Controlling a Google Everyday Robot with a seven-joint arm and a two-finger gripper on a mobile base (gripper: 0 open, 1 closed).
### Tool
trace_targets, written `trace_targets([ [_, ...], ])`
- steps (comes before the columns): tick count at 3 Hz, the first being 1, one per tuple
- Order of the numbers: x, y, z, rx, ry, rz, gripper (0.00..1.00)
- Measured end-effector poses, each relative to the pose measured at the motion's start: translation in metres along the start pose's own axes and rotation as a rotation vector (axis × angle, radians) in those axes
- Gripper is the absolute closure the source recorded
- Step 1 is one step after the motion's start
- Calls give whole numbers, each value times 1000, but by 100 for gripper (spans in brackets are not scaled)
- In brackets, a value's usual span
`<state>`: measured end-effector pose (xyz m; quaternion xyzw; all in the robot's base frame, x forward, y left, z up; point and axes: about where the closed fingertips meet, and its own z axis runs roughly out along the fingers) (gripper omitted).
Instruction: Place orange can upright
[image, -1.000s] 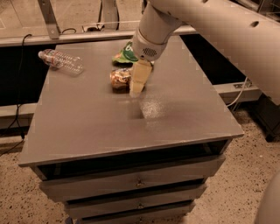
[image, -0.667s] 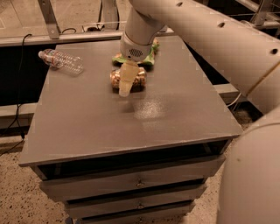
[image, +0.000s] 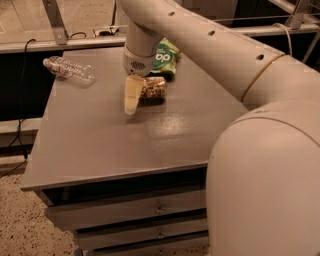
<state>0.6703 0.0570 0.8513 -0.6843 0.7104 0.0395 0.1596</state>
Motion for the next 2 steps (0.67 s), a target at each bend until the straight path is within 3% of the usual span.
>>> trace_targets([
  [2, -8, 0, 6, -31, 14, 19, 39],
])
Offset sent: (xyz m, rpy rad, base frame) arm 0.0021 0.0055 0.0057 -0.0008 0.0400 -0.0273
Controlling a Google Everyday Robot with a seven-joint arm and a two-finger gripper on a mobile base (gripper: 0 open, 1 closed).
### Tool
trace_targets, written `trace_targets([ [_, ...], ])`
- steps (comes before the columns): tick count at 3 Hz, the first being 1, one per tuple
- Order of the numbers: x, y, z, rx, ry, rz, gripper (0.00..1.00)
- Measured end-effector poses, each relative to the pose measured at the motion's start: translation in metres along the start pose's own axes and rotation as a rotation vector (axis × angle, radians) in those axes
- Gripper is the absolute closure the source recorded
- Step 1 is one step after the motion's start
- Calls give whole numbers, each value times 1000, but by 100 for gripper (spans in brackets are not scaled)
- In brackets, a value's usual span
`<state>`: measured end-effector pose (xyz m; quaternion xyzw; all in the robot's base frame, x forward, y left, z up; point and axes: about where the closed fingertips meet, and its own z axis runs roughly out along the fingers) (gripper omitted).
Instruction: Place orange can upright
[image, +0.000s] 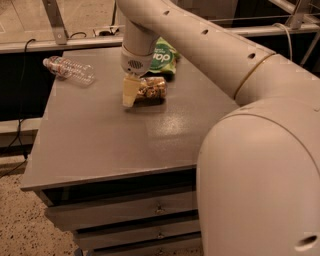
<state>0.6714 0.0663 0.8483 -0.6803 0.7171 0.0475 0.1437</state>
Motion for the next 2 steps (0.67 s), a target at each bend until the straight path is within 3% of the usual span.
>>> trace_targets([
  [1, 9, -5, -10, 13, -14, 23, 64],
  [2, 22, -9, -36, 38, -78, 48, 86],
])
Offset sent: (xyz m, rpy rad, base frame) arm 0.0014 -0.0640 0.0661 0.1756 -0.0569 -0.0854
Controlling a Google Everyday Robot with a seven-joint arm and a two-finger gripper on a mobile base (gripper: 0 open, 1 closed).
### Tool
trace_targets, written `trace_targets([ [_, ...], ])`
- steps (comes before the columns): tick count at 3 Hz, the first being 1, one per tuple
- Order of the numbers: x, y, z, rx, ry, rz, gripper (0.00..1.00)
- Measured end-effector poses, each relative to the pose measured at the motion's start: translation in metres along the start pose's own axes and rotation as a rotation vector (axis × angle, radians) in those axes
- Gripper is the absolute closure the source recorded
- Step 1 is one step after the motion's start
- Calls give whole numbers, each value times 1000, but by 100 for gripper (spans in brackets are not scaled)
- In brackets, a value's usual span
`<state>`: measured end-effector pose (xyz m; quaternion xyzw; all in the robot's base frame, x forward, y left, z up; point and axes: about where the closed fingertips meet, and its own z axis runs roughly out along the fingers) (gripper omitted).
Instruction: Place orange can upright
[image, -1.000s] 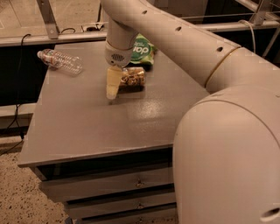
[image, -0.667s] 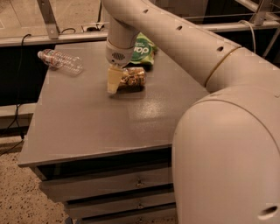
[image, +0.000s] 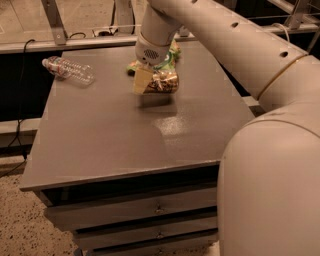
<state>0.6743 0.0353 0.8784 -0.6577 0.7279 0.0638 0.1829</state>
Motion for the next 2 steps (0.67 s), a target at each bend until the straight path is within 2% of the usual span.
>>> trace_targets([
  [1, 16, -12, -31, 3, -172, 35, 100],
  [2, 35, -20, -61, -20, -414, 76, 100],
])
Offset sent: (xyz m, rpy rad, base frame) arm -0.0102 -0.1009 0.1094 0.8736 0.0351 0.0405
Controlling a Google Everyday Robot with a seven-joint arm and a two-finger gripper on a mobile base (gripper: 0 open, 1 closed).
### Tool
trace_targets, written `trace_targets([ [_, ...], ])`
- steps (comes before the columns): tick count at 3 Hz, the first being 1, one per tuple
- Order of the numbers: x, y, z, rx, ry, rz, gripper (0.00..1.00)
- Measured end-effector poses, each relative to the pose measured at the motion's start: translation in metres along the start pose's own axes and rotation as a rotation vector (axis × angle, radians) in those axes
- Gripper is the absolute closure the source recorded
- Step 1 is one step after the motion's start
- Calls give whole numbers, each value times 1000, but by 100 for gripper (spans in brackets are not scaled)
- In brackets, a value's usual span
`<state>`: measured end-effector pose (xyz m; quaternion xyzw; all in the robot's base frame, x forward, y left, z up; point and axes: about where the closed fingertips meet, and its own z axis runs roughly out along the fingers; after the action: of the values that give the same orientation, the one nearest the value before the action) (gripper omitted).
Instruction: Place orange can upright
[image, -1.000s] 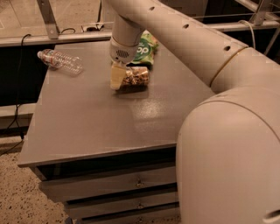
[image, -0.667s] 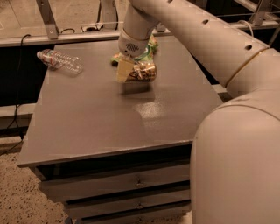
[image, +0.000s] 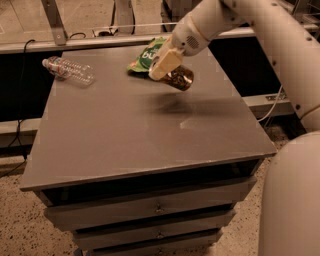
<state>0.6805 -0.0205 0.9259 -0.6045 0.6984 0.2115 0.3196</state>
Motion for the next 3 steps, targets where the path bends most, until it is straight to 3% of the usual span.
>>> trace_targets([
  [1, 0, 2, -33, -36, -236, 43, 100],
  [3, 6, 8, -74, -83, -577, 151, 100],
])
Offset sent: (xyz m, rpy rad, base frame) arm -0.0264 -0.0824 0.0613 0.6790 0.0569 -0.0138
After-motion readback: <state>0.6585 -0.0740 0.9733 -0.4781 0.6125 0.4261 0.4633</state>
